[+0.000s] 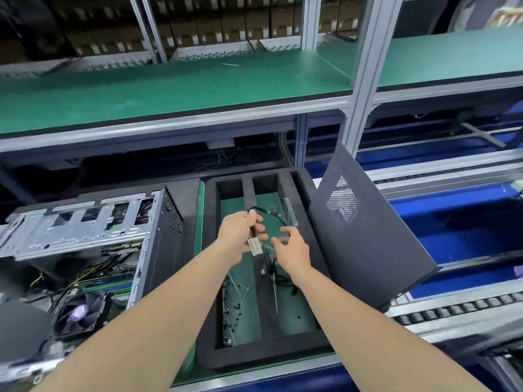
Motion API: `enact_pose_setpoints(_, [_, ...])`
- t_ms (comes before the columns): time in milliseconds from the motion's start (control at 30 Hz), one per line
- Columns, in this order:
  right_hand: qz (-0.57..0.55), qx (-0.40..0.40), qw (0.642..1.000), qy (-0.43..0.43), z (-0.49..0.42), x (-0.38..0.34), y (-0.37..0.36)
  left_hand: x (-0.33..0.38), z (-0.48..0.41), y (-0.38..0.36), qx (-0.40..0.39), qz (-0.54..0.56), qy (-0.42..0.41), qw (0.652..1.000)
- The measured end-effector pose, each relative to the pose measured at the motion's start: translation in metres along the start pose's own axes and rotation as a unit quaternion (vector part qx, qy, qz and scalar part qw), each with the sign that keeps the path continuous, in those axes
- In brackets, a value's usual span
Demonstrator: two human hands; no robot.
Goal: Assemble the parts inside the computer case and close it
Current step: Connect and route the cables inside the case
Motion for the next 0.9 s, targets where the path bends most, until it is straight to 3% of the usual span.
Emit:
enact_pose_setpoints(133, [-0.156, -0.05, 0.986, -0.034, 0.0, -0.02, -0.013, 0.016, 0.008, 0.016, -0.019, -0.049, -0.003, 0.999])
enact_pose_setpoints(234, [-0.33, -0.11, 0.931, -0.114, 0.003, -0.04, -0.019, 0.025, 0.015, 0.025, -0.054, -0.098, 0.02, 0.994])
enact_pose_setpoints(367, [-0.435, -0.145, 0.87, -0.181, 0.004, -0.05, -0.023, 0.03, 0.024, 0.036, -0.083, -0.148, 0.029, 0.985])
enact_pose_setpoints(500, [-0.477, -0.137, 0.839, -0.225, 0.007, -0.049, -0.029, 0.038, 0.03, 0.036, -0.094, -0.231, 0.069, 0.966])
enact_pose_setpoints(600, [-0.464, -0.136, 0.841, -0.244, 0.01, -0.048, -0.032, 0.042, 0.034, 0.035, -0.145, -0.319, 0.092, 0.932])
enact_pose_setpoints(734, [-0.423, -0.161, 0.852, -0.261, 0.016, -0.052, -0.039, 0.039, 0.034, 0.052, -0.187, -0.309, -0.026, 0.932])
enact_pose_setpoints(901, [-0.46, -0.163, 0.847, -0.21, 0.016, -0.068, -0.039, 0.042, 0.03, 0.064, -0.213, -0.41, -0.132, 0.877])
Point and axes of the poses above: each hand's wrist, its own z-axis away from the middle knuckle, its own y-axis out of the back of the hand, x = y × z, the point moved 3 cm from there along -z, towards the middle knuckle, and after that the axes turned 10 degrees about -y, right-handed, at the moved point
